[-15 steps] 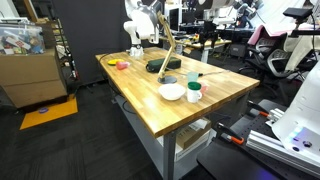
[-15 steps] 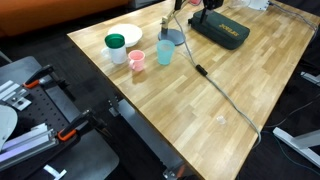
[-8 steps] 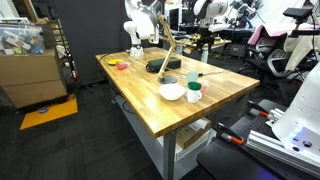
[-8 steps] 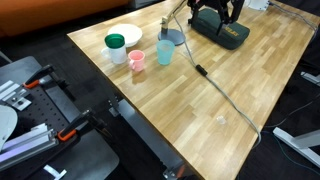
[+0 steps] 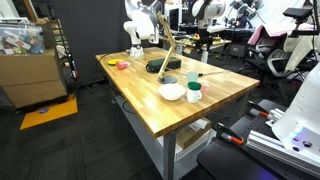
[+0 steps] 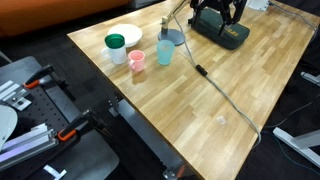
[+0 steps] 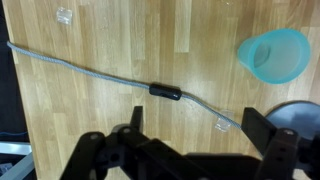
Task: Turn off the desk lamp switch
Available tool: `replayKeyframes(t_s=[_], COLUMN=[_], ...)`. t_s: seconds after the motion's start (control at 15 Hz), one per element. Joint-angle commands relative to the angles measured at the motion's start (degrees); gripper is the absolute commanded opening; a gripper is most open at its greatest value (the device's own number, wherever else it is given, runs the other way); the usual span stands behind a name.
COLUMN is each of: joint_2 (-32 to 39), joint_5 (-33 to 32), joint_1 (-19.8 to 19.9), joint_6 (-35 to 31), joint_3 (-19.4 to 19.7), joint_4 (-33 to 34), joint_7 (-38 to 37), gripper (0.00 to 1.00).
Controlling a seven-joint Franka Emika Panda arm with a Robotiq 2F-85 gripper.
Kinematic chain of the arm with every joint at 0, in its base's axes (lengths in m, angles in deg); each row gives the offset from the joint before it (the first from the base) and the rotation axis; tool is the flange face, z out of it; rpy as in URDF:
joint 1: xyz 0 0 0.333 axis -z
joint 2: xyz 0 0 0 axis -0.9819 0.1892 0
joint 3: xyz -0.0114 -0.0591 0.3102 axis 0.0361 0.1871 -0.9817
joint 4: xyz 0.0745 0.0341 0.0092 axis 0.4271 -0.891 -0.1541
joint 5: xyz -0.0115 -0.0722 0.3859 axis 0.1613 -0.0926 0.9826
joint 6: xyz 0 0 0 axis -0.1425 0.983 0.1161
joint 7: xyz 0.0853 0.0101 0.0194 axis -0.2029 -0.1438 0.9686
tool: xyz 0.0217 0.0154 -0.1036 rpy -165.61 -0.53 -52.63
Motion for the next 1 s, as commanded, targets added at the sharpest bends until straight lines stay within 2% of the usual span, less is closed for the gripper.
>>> replayKeyframes(t_s=[0.0, 0.93], joint_2=[0.5, 15.3], joint_5=[-0.6, 0.7], joint_1=[1.6, 5.0], joint_6=[0.1, 5.0], joint_3=[-2.0, -4.4], joint_4=[0.8, 17.3], joint_7=[-0.5, 0.0], gripper=[1.00, 1.00])
